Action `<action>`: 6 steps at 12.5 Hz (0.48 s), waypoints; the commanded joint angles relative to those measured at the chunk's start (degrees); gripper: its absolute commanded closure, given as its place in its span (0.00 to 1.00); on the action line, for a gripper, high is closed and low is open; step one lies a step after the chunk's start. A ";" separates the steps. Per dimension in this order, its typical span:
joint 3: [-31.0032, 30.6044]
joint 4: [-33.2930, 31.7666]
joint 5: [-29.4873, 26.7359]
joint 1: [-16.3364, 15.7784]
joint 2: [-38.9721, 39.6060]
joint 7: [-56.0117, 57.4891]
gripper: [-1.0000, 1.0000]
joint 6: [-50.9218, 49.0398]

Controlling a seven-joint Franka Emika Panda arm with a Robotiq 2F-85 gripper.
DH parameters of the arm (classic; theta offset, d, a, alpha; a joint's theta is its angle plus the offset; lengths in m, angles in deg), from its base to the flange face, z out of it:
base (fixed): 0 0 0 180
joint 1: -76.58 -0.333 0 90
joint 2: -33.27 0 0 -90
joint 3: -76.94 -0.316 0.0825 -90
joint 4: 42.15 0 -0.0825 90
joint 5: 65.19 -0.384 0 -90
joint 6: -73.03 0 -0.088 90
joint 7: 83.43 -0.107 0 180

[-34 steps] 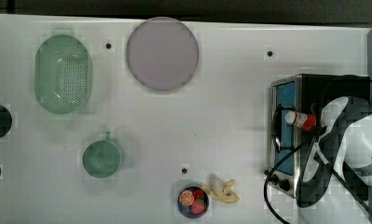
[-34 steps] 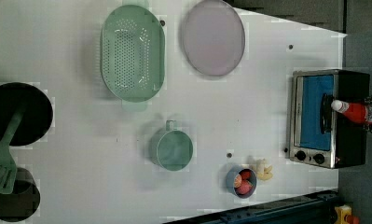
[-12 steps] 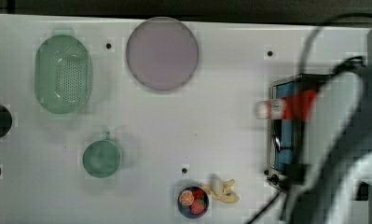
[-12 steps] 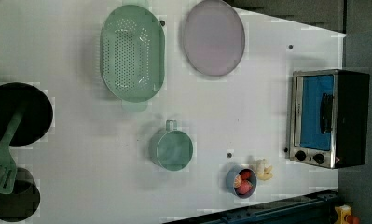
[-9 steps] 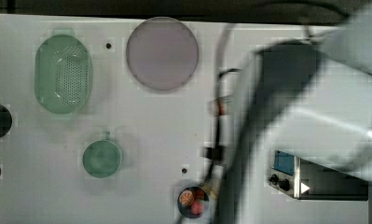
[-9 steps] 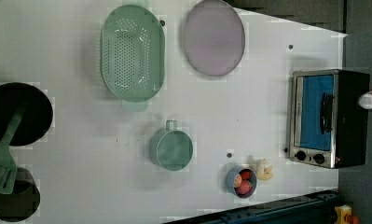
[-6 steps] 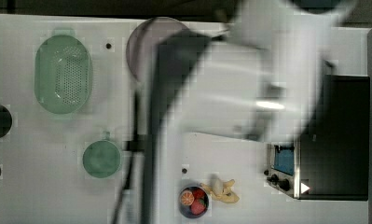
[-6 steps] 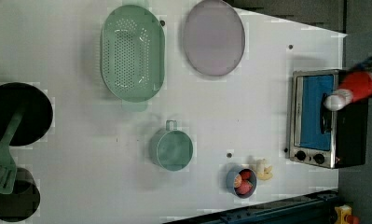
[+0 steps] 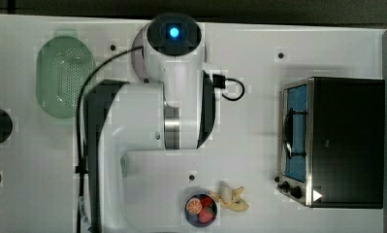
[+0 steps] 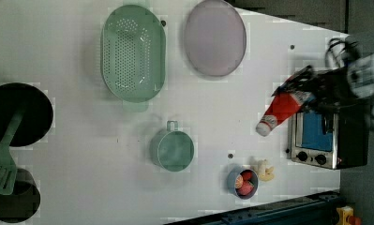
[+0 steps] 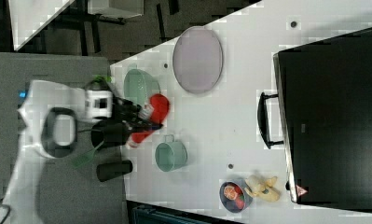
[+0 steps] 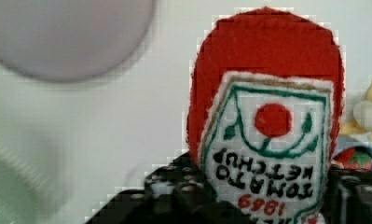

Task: Pick Ketchup from oven and place it on table.

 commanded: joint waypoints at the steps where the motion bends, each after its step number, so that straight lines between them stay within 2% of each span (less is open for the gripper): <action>1: 3.94 -5.67 0.25 3.65 -0.09 -0.56 0.36 10.97; 6: 3.93 -18.14 0.25 3.67 1.57 -0.57 0.36 25.40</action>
